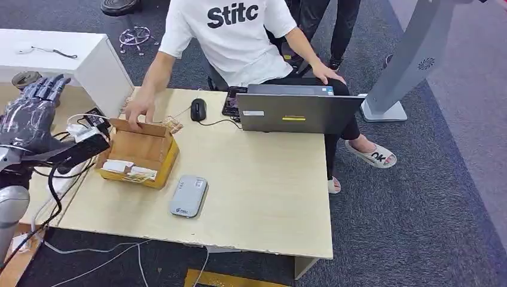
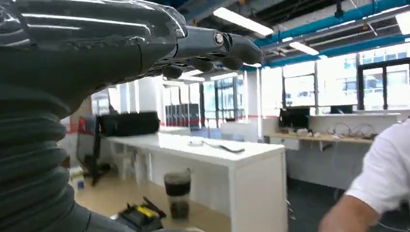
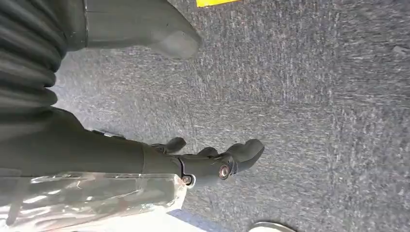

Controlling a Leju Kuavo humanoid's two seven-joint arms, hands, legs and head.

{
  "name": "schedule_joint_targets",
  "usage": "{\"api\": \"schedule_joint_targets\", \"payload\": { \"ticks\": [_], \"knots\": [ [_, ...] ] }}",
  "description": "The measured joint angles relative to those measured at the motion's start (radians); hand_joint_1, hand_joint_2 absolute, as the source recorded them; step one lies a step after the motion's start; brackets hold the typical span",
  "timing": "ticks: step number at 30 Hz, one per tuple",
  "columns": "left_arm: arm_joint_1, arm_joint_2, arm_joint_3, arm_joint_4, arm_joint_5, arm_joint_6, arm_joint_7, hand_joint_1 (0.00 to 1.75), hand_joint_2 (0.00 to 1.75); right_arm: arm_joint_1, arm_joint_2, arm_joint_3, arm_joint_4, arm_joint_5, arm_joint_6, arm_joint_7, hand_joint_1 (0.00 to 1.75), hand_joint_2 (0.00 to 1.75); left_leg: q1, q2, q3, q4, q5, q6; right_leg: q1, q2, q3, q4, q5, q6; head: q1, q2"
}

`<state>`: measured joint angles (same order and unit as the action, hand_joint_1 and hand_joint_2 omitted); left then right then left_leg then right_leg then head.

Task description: Pass the card to the sensor for recognition and then transmit it.

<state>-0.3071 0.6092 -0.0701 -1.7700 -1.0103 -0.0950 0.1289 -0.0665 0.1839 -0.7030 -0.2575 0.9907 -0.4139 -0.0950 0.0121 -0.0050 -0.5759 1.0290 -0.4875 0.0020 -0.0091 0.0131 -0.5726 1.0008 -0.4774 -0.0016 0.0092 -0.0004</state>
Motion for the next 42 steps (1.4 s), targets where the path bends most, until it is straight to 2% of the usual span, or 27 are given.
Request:
{"api": "schedule_joint_targets", "payload": {
  "ticks": [6, 11, 14, 20, 27, 42],
  "knots": [
    [0.033, 0.027, -0.041, -0.039, -0.065, 0.015, 0.025, 0.00, 1.75, 0.005, 0.000, -0.007, 0.005, 0.000, 0.000, -0.001, 0.00, 1.75, 0.000, 0.000, 0.000, 0.000, 0.000, 0.000, 0.000, 0.001, 0.000, 0.000, 0.000, 0.000, 0.000, 0.000],
    [0.091, 0.025, -0.051, -0.041, -0.150, 0.053, 0.055, 0.00, 1.75, 0.005, 0.000, -0.015, 0.010, 0.016, 0.002, 0.005, 0.00, 1.75, 0.000, 0.000, 0.000, 0.000, 0.000, 0.000, 0.000, 0.001, 0.000, 0.000, 0.000, 0.000, 0.000, 0.000],
    [0.138, 0.022, -0.051, -0.027, -0.147, 0.054, 0.048, 0.00, 1.75, 0.005, 0.000, -0.021, 0.011, 0.030, 0.002, 0.011, 0.00, 1.75, 0.000, 0.000, 0.000, 0.000, 0.000, 0.000, 0.000, 0.001, 0.000, 0.000, 0.000, 0.000, 0.000, 0.000],
    [0.259, -0.013, -0.057, 0.008, -0.131, 0.071, 0.008, 0.00, 1.75, 0.006, 0.002, -0.023, 0.013, 0.039, 0.002, 0.016, 0.00, 1.75, 0.000, 0.001, 0.000, 0.000, -0.001, 0.000, 0.000, 0.001, -0.001, 0.000, 0.000, 0.000, 0.000, 0.000],
    [0.318, -0.050, -0.076, 0.018, -0.131, 0.083, -0.005, 0.00, 1.75, 0.006, 0.001, -0.024, 0.013, 0.057, 0.000, 0.022, 0.00, 1.75, 0.000, 0.001, -0.001, 0.000, -0.001, 0.000, 0.000, 0.000, 0.000, 0.000, 0.000, 0.000, 0.000, 0.000],
    [0.345, -0.083, -0.103, 0.022, -0.132, 0.083, -0.008, 0.00, 1.75, 0.007, 0.002, -0.025, 0.014, 0.071, -0.001, 0.026, 0.00, 1.75, 0.000, 0.001, -0.001, 0.000, -0.001, 0.000, 0.000, 0.000, -0.001, 0.000, 0.000, 0.000, 0.000, 0.000]
  ]
}}
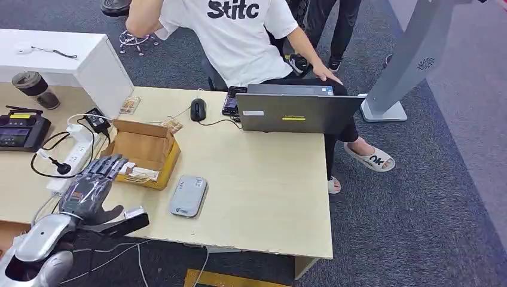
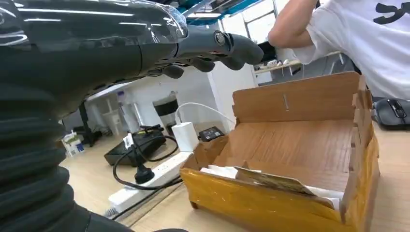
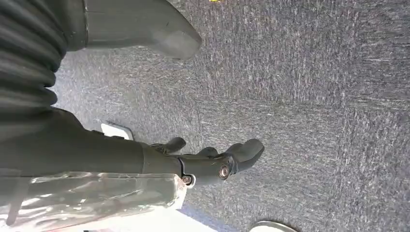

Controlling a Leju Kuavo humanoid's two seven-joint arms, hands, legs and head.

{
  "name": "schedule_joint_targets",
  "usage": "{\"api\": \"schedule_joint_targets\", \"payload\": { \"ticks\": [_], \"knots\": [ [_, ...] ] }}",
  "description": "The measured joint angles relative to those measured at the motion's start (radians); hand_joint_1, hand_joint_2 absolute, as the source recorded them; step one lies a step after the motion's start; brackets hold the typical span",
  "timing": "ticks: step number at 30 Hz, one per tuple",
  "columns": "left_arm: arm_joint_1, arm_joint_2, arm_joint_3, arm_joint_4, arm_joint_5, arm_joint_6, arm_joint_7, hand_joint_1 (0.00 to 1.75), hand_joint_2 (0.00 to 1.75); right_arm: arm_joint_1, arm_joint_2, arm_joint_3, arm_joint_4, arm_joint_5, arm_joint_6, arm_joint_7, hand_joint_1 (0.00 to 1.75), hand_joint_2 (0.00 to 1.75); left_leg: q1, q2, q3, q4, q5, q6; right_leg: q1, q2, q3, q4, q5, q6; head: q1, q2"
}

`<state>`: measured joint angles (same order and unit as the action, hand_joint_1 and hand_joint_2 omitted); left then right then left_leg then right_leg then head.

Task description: Pass the card to the sensor for recognition and then transmit it.

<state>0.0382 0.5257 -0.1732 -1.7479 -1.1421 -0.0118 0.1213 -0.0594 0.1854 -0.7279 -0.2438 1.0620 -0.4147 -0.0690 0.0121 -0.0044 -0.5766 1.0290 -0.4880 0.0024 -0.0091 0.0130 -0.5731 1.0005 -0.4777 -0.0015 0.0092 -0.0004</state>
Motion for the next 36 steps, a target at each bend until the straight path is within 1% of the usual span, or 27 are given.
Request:
{"api": "schedule_joint_targets", "payload": {
  "ticks": [3, 5, 9, 11, 12, 16, 23, 29, 32, 36],
  "knots": [
    [-0.001, -0.004, 0.000, 0.007, 0.000, 0.001, 0.000, 0.00, 1.75, -0.001, 0.000, 0.000, 0.001, 0.004, 0.001, 0.000, 0.00, 1.75, 0.000, 0.000, 0.000, 0.000, 0.000, 0.000, 0.000, 0.000, 0.000, 0.000, 0.000, 0.000, 0.000, 0.000],
    [-0.003, -0.011, -0.001, 0.023, -0.007, 0.013, 0.000, 0.00, 1.75, -0.001, 0.000, 0.000, 0.002, 0.007, 0.002, 0.002, 0.00, 1.75, 0.000, 0.000, 0.000, 0.000, 0.000, 0.000, 0.000, 0.000, 0.000, 0.000, 0.000, 0.000, 0.000, 0.000],
    [-0.003, -0.026, -0.001, 0.062, -0.047, 0.070, 0.006, 0.00, 1.75, -0.003, 0.000, 0.000, 0.004, 0.022, 0.003, 0.003, 0.00, 1.75, 0.000, 0.000, 0.000, 0.000, 0.000, 0.000, 0.000, 0.000, 0.000, 0.000, 0.000, 0.000, 0.000, 0.000],
    [-0.006, -0.041, -0.001, 0.090, -0.074, 0.109, 0.005, 0.00, 1.75, -0.004, 0.000, 0.000, 0.005, 0.030, 0.004, 0.004, 0.00, 1.75, 0.000, 0.000, 0.000, 0.000, 0.000, 0.000, 0.000, 0.000, 0.000, 0.000, 0.000, 0.000, 0.000, 0.000],
    [-0.006, -0.047, -0.001, 0.098, -0.078, 0.117, 0.004, 0.00, 1.75, -0.004, 0.000, 0.000, 0.005, 0.036, 0.004, 0.006, 0.00, 1.75, 0.000, 0.000, 0.000, 0.000, 0.000, 0.000, 0.000, 0.000, 0.000, 0.000, 0.000, 0.000, 0.000, 0.000],
    [-0.009, -0.066, -0.001, 0.124, -0.098, 0.130, 0.004, 0.00, 1.75, -0.005, 0.000, 0.000, 0.005, 0.038, 0.004, 0.007, 0.00, 1.75, 0.000, 0.000, 0.000, 0.000, 0.000, 0.000, 0.000, 0.000, 0.000, 0.000, 0.000, 0.000, 0.000, 0.000],
    [-0.012, -0.108, -0.001, 0.170, -0.116, 0.177, 0.008, 0.00, 1.75, -0.009, 0.000, 0.000, 0.006, 0.056, 0.007, 0.013, 0.00, 1.75, 0.000, 0.000, 0.000, 0.000, 0.000, 0.000, 0.000, 0.000, 0.000, 0.000, 0.000, 0.000, 0.000, 0.000],
    [-0.024, -0.146, -0.001, 0.204, -0.148, 0.232, -0.014, 0.00, 1.75, -0.013, 0.000, 0.000, 0.006, 0.064, 0.018, 0.013, 0.00, 1.75, 0.000, 0.000, 0.000, 0.000, 0.000, 0.000, 0.000, 0.000, 0.000, 0.000, 0.000, 0.000, 0.000, 0.000],
    [-0.026, -0.169, -0.001, 0.219, -0.150, 0.238, -0.018, 0.00, 1.75, -0.017, 0.000, 0.002, 0.006, 0.073, 0.020, 0.016, 0.00, 1.75, 0.000, 0.000, 0.000, 0.000, 0.000, 0.000, 0.000, 0.000, 0.000, 0.000, 0.000, 0.000, 0.000, 0.000],
    [-0.037, -0.188, -0.001, 0.236, -0.146, 0.248, -0.021, 0.00, 1.75, -0.020, 0.000, 0.003, 0.007, 0.075, 0.020, 0.021, 0.00, 1.75, 0.000, 0.000, 0.000, 0.000, 0.000, 0.000, 0.000, -0.001, 0.000, 0.000, 0.000, 0.000, 0.000, 0.000]
  ]
}}
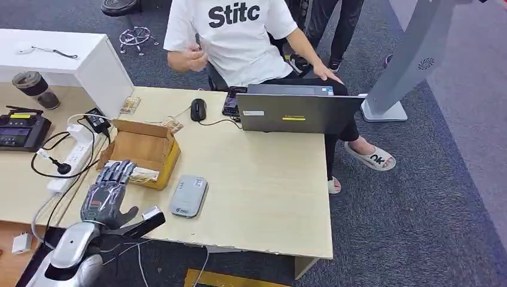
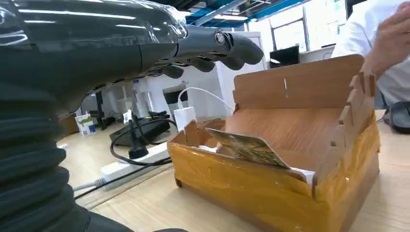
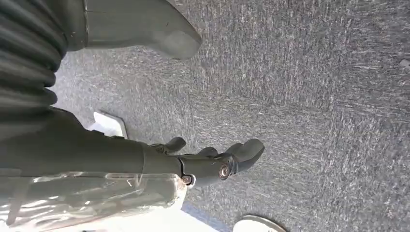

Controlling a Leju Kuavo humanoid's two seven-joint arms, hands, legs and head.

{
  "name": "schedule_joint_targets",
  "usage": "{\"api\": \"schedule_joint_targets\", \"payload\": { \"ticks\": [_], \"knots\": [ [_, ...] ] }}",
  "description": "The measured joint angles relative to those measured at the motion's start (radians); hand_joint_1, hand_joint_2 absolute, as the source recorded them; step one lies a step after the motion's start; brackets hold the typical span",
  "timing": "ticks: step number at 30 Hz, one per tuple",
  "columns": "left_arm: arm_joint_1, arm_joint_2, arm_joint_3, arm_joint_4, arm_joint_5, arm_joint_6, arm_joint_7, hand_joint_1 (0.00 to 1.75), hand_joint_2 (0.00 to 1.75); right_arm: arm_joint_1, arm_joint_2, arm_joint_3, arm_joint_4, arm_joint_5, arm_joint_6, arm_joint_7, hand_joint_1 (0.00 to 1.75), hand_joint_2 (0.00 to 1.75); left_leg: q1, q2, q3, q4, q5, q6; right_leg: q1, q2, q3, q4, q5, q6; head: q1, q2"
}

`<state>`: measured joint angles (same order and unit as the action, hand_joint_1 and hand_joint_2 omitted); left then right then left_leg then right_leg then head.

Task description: Pass the card to the sensor for recognition and then transmit it.

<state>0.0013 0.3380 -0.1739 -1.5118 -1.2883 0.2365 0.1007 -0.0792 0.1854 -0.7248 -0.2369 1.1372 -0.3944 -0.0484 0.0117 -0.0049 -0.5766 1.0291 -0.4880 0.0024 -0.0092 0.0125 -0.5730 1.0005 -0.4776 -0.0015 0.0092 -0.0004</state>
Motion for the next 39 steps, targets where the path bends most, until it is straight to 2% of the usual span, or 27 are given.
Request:
{"api": "schedule_joint_targets", "payload": {
  "ticks": [4, 14, 25, 27, 29, 39],
  "knots": [
    [-0.013, -0.012, 0.001, 0.014, 0.004, 0.003, -0.001, 0.00, 1.75, -0.001, 0.000, 0.001, 0.000, 0.001, 0.000, 0.001, 0.00, 1.75, 0.000, 0.000, 0.000, 0.000, 0.000, 0.000, 0.000, 0.000, 0.000, 0.000, 0.000, 0.000, 0.000, 0.000],
    [-0.056, -0.037, 0.021, 0.055, 0.019, 0.022, -0.006, 0.14, 1.75, -0.004, 0.000, 0.001, 0.000, 0.017, 0.001, 0.003, 0.00, 1.75, 0.000, 0.000, 0.000, 0.000, 0.000, 0.000, 0.000, 0.000, 0.000, 0.000, 0.000, 0.000, 0.000, 0.000],
    [-0.083, -0.050, 0.043, 0.094, 0.021, 0.029, -0.009, 0.12, 1.75, -0.006, 0.000, 0.001, 0.000, 0.018, 0.002, 0.003, 0.00, 1.75, 0.000, 0.000, 0.000, 0.000, 0.000, 0.000, 0.000, 0.000, 0.000, 0.000, 0.000, 0.000, 0.000, 0.000],
    [-0.085, -0.053, 0.044, 0.098, 0.021, 0.030, -0.009, 0.14, 1.75, -0.006, 0.000, 0.001, 0.000, 0.018, 0.002, 0.003, 0.00, 1.75, 0.000, 0.000, 0.000, 0.000, 0.000, 0.000, 0.000, 0.000, 0.000, 0.000, 0.000, 0.000, 0.000, 0.000],
    [-0.089, -0.053, 0.045, 0.102, 0.020, 0.030, -0.009, 0.24, 1.75, -0.006, 0.000, 0.001, 0.000, 0.018, 0.002, 0.003, 0.00, 1.75, 0.000, 0.000, 0.000, 0.000, 0.000, 0.000, 0.000, 0.000, 0.000, 0.000, 0.000, 0.000, 0.000, 0.000],
    [-0.098, -0.062, 0.058, 0.114, 0.019, 0.032, -0.009, 0.24, 1.75, -0.007, 0.000, 0.001, 0.000, 0.018, 0.002, 0.003, 0.00, 1.75, 0.000, 0.000, 0.000, 0.000, 0.000, 0.000, 0.000, 0.000, 0.000, 0.000, 0.000, 0.000, 0.000, 0.000]
  ]
}}
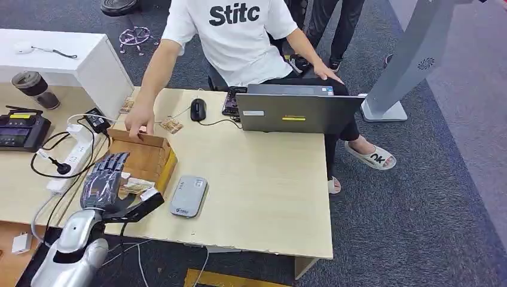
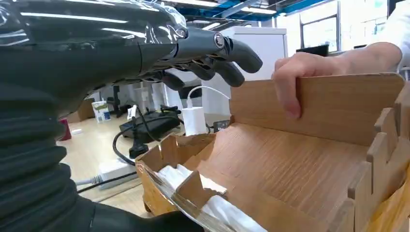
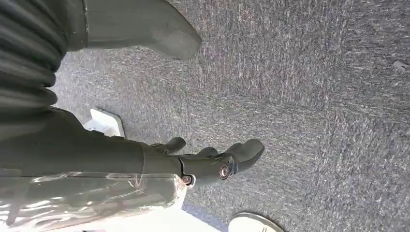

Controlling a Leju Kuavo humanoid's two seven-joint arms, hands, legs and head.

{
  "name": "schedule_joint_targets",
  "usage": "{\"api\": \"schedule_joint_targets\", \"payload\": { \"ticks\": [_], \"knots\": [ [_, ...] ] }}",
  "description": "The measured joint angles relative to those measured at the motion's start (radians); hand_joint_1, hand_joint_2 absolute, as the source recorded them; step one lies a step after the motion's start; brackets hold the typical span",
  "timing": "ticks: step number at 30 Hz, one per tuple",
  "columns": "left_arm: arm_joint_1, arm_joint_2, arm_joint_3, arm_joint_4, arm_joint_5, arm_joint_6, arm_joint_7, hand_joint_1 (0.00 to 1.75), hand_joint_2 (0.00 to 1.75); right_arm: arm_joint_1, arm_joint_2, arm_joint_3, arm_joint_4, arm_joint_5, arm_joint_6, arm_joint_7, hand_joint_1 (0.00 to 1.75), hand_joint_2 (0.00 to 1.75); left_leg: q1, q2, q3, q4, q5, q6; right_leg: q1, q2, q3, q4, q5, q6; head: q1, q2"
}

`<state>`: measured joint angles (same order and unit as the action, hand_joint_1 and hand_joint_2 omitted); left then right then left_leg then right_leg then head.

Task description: Pass the card to the sensor for recognition and then transmit it.

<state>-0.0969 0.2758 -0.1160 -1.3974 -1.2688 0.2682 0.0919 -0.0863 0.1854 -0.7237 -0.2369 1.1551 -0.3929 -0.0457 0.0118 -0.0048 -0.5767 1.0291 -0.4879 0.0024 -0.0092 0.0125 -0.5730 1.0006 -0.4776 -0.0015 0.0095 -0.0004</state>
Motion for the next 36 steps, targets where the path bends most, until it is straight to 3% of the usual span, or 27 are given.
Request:
{"api": "schedule_joint_targets", "payload": {
  "ticks": [3, 5, 6, 10, 12, 16, 17, 20, 36],
  "knots": [
    [0.000, 0.000, 0.000, 0.001, 0.000, 0.000, 0.000, 0.28, 1.75, 0.000, 0.000, 0.000, 0.000, 0.000, 0.000, 0.000, 0.00, 1.75, 0.000, 0.000, 0.000, 0.000, 0.000, 0.000, 0.000, 0.000, 0.000, 0.000, 0.000, 0.000, 0.000, 0.000],
    [-0.001, 0.000, 0.000, 0.002, 0.000, 0.000, 0.000, 0.54, 1.75, 0.000, 0.000, 0.000, 0.000, 0.000, 0.000, 0.000, 0.00, 1.75, 0.000, 0.000, 0.000, 0.000, 0.000, 0.000, 0.000, 0.000, 0.000, 0.000, 0.000, 0.000, 0.000, 0.000],
    [-0.001, 0.000, 0.001, 0.003, 0.000, 0.000, 0.000, 0.87, 1.75, 0.000, 0.000, 0.000, 0.000, 0.000, 0.000, 0.000, 0.00, 1.75, 0.000, 0.000, 0.000, 0.000, 0.000, 0.000, 0.000, 0.000, 0.000, 0.000, 0.000, 0.000, 0.000, 0.000],
    [-0.005, 0.000, 0.001, 0.009, 0.002, -0.005, -0.006, 1.19, 1.75, 0.000, 0.000, 0.000, 0.000, 0.011, 0.000, 0.000, 0.00, 1.75, 0.000, 0.000, 0.000, 0.000, 0.000, 0.000, 0.000, 0.000, 0.000, 0.000, 0.000, 0.000, 0.000, 0.000],
    [-0.005, 0.000, 0.001, 0.010, 0.004, -0.010, -0.008, 1.43, 1.75, 0.000, 0.000, 0.000, 0.000, 0.015, 0.000, 0.000, 0.00, 1.75, 0.000, 0.000, 0.000, 0.000, 0.000, 0.000, 0.000, 0.000, 0.000, 0.000, 0.000, 0.000, 0.000, 0.000],
    [-0.007, 0.000, 0.001, 0.016, 0.012, -0.020, -0.010, 1.55, 1.75, 0.000, 0.000, 0.000, 0.000, 0.015, 0.000, 0.001, 0.00, 1.75, 0.000, 0.000, 0.000, 0.000, 0.000, 0.000, 0.000, 0.000, 0.000, 0.000, 0.000, 0.000, 0.000, 0.000],
    [-0.007, 0.000, 0.001, 0.018, 0.014, -0.022, -0.011, 1.66, 1.75, 0.000, 0.000, 0.000, 0.000, 0.015, 0.000, 0.001, 0.00, 1.75, 0.000, 0.000, 0.000, 0.000, 0.000, 0.000, 0.000, 0.000, 0.000, 0.000, 0.000, 0.000, 0.000, 0.000],
    [-0.008, 0.000, 0.001, 0.018, 0.018, -0.029, -0.014, 1.73, 1.75, 0.000, 0.000, 0.000, 0.000, 0.015, 0.000, 0.003, 0.00, 1.75, 0.000, 0.000, 0.000, 0.000, 0.000, 0.000, 0.000, 0.000, 0.000, 0.000, 0.000, 0.000, 0.000, 0.000],
    [-0.008, 0.002, 0.001, 0.022, 0.023, -0.037, -0.018, 1.75, 1.75, 0.000, 0.000, 0.000, 0.000, 0.017, 0.000, 0.003, 0.00, 1.75, 0.000, 0.000, 0.000, 0.000, 0.000, 0.000, 0.000, 0.000, 0.000, 0.000, 0.000, 0.000, 0.000, 0.000]
  ]
}}
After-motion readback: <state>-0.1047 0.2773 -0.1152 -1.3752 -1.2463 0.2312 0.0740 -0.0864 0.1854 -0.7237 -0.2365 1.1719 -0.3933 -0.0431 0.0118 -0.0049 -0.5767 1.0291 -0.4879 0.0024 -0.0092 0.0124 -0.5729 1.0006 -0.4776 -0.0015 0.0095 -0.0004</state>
